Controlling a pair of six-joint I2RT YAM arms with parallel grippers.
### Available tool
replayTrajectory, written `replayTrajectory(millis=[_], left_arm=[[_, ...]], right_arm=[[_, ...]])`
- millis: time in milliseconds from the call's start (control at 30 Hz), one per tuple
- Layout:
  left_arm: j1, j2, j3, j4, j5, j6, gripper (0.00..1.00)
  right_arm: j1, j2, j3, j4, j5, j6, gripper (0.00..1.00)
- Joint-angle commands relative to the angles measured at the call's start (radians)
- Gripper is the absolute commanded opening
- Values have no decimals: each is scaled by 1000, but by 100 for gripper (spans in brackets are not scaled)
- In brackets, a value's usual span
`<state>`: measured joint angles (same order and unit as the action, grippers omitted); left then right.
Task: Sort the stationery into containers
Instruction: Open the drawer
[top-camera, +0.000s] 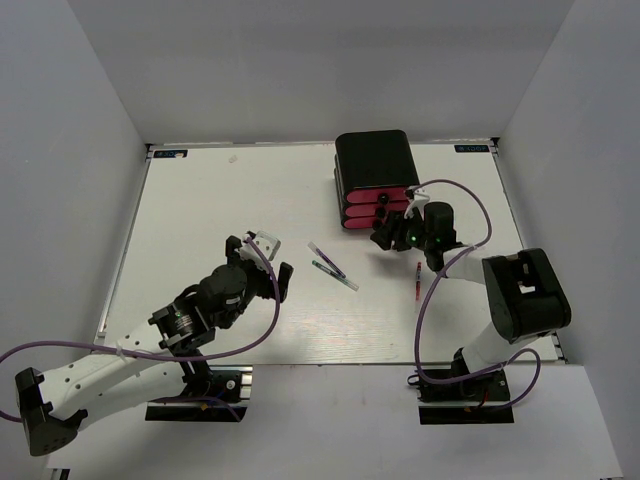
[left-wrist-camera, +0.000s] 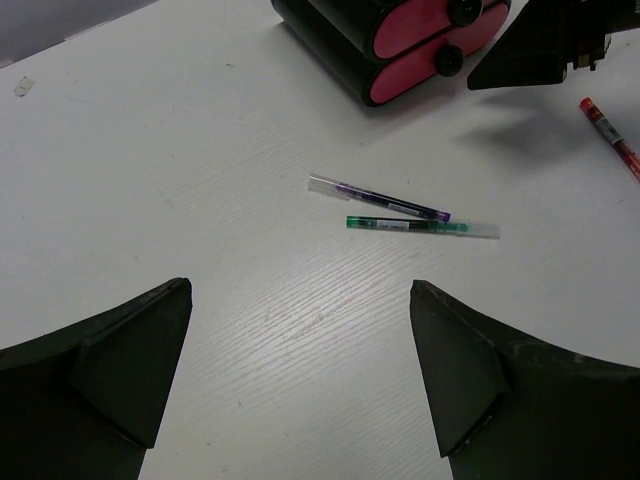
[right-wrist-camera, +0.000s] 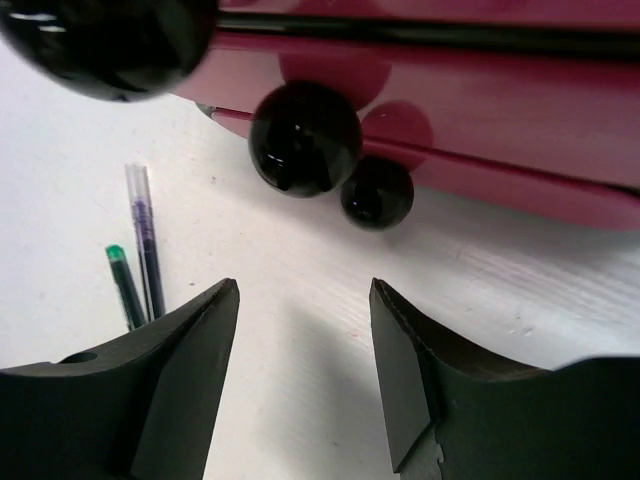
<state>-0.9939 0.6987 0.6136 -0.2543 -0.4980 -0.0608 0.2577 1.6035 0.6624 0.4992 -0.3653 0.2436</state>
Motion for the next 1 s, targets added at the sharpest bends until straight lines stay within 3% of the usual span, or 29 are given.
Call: replayTrajectory(millis=[0, 400, 967], left_arm=[[1, -4, -6, 12, -2, -1, 100], [1, 15, -6, 21, -11, 9, 100], [1, 51, -6, 21, -11, 18, 100]], right_arm=[[-5, 18, -24, 171, 9, 176, 61], [-3, 82, -115, 357, 153, 375, 56], [-14, 257, -81, 567, 147, 549, 55]])
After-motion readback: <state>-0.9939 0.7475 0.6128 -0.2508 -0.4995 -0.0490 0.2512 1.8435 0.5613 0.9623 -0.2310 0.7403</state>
